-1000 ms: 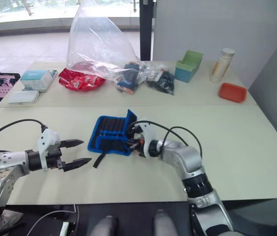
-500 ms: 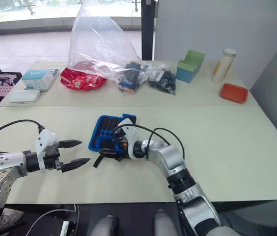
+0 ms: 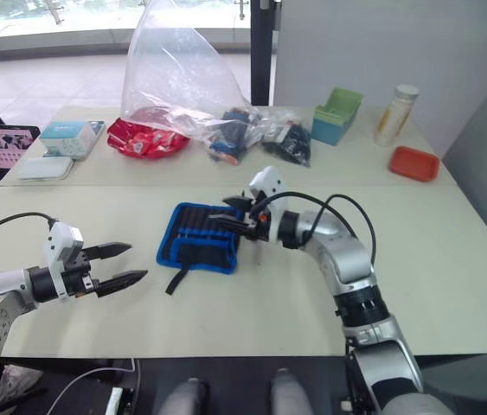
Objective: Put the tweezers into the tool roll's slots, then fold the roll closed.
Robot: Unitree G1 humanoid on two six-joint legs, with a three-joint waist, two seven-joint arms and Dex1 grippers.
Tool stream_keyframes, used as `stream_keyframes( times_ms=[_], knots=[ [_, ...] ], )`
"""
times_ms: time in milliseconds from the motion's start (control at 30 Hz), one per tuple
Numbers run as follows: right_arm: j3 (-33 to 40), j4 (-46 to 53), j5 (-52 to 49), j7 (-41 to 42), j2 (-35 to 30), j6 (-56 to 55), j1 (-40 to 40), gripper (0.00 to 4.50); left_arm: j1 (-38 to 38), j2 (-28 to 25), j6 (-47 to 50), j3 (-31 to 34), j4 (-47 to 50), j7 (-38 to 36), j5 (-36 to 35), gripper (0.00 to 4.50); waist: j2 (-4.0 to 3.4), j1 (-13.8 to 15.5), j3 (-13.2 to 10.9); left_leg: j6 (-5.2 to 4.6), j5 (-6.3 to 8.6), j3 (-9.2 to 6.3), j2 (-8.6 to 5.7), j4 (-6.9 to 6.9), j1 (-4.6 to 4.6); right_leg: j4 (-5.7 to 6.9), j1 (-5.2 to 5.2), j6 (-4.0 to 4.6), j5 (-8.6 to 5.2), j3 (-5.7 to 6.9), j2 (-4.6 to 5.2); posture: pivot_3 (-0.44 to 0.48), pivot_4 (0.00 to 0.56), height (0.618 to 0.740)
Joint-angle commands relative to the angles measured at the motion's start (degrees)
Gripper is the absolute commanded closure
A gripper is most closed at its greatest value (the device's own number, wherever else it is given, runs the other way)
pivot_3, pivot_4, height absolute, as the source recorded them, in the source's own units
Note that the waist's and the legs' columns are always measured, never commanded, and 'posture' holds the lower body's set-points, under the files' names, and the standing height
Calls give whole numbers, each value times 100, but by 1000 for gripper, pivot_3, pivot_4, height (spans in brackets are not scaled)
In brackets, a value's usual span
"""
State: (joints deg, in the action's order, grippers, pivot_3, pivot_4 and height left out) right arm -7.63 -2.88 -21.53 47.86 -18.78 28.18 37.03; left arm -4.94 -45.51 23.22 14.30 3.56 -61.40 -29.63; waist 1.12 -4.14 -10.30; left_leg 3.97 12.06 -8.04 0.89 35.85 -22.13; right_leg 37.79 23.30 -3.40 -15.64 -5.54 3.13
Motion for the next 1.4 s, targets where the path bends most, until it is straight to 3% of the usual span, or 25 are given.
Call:
stream_keyframes(
  times_ms=[33, 133, 167, 333, 433, 867, 967, 1133, 1400],
  knots=[
    [497, 208, -238, -231, -149, 345, -76, 3573, 41, -37, -68, 173, 25, -16, -62, 0, 0, 6, 0, 0, 0, 0, 0, 0, 0, 0, 0, 0, 0, 0, 0, 0, 150, 740],
    [878, 587, -688, -557, -142, 1114, -341, 4479, 29, -69, -95, 149, -9, -70, -38, 0, 0, 13, 0, 0, 0, 0, 0, 0, -1, 0, 0, 0, 0, 0, 0, 0, 150, 740],
    [919, 759, -810, -565, -184, 1326, -467, 4479, 12, -80, -108, 134, -28, -90, -25, 0, 0, 14, 0, 0, 0, 0, -1, 0, -2, 0, 0, 0, 0, 0, 0, 0, 150, 740],
    [1069, 1678, -1422, -1049, -328, 2820, -1174, 2876, -109, -97, -138, 49, -71, -203, -18, 0, 0, 16, 0, 0, 0, 0, -2, 0, -6, -3, 0, 0, 0, -1, 1, 0, 150, 740],
    [1105, 1964, -1536, -1350, -278, 3107, -1450, 1906, -194, -100, -150, -7, -127, -255, 18, 0, 0, 9, 0, 0, 0, 0, -2, 1, -6, -6, 0, 0, -1, -1, 1, 0, 150, 740],
    [1100, 1686, -1673, -1927, 302, 3230, -1308, 1906, -328, -129, -337, -174, -385, -405, 270, 0, 0, 12, -1, 0, 0, 3, 0, 1, -7, -13, 0, -1, -1, -2, 0, 0, 150, 740],
    [1158, 1572, -1717, -1955, 378, 3229, -1255, 2689, -280, -131, -347, -140, -368, -406, 274, 0, 0, 13, -1, 0, 0, 3, 0, 1, -8, -14, 0, -1, -1, -1, 1, 0, 150, 740],
    [1419, 1547, -1966, -1903, 367, 3360, -1288, 4403, -208, -99, -380, -149, -355, -373, 307, 0, 0, 13, -1, 0, 0, 3, 0, 0, -8, -14, 0, -1, -1, -1, 1, 0, 150, 740],
    [1793, 1737, -2527, -1874, 100, 3807, -1396, 4456, -210, -50, -458, -260, -399, -384, 396, 0, 0, 14, -1, 0, 0, 3, -1, 0, -9, -14, 0, -1, -1, -2, 1, 0, 150, 740]
  ],
)
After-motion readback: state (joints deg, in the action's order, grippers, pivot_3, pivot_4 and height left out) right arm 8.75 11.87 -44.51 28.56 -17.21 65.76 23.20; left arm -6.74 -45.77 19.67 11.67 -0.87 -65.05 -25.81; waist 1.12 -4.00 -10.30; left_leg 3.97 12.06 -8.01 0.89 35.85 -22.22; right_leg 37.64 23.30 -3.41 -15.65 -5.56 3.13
